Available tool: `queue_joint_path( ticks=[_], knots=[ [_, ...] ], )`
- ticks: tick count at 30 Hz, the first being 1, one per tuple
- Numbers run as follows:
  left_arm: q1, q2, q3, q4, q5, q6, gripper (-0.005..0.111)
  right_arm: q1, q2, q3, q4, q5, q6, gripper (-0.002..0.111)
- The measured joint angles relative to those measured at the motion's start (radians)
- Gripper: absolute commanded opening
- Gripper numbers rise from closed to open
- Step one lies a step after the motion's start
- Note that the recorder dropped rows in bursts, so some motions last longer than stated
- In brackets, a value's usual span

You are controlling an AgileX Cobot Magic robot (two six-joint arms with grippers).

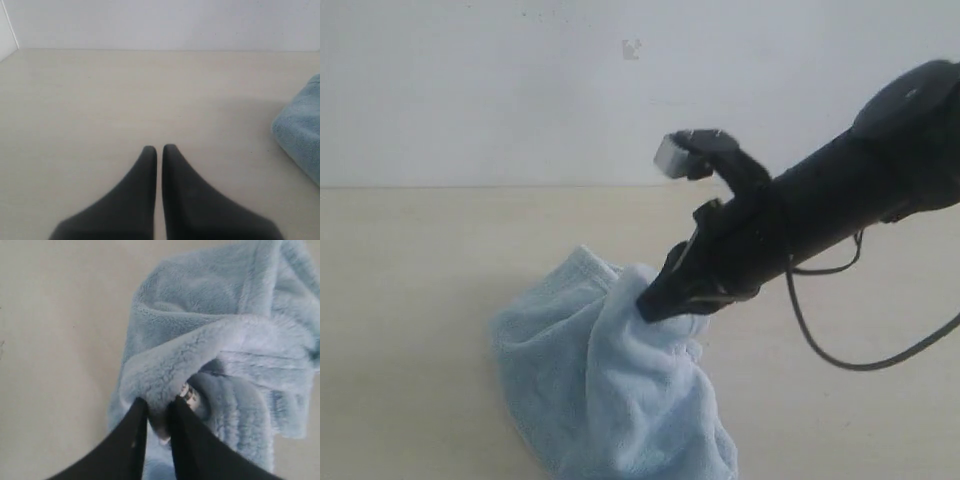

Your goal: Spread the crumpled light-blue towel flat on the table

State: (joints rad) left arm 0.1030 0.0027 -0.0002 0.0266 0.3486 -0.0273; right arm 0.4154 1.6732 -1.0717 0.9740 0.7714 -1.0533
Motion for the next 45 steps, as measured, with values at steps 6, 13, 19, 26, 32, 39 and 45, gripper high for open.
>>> queue_joint_path(
  ticks=[6,13,19,26,32,39,45],
  knots=[
    [0.000,0.000,0.000,0.000,0.000,0.000,0.004,0.043,0.033,0.010,0.054,-0.028,-0.019,0.053],
    [0.000,0.000,0.000,0.000,0.000,0.000,0.004,0.043,0.014,0.010,0.025,-0.057,0.107,0.053],
    [0.000,0.000,0.000,0.000,0.000,0.000,0.004,0.043,-0.011,0.010,-0.280,-0.115,0.332,0.053],
    [0.000,0.000,0.000,0.000,0.000,0.000,0.004,0.043,0.035,0.010,-0.807,-0.035,0.894,0.053],
    [0.000,0.000,0.000,0.000,0.000,0.000,0.004,0.043,0.120,0.050,-0.674,0.021,0.843,0.053],
    [0.000,0.000,0.000,0.000,0.000,0.000,0.004,0.043,0.176,0.115,-0.419,-0.038,0.632,0.052],
    [0.000,0.000,0.000,0.000,0.000,0.000,0.004,0.044,0.176,0.115,-0.314,-0.056,0.491,0.021]
  ],
)
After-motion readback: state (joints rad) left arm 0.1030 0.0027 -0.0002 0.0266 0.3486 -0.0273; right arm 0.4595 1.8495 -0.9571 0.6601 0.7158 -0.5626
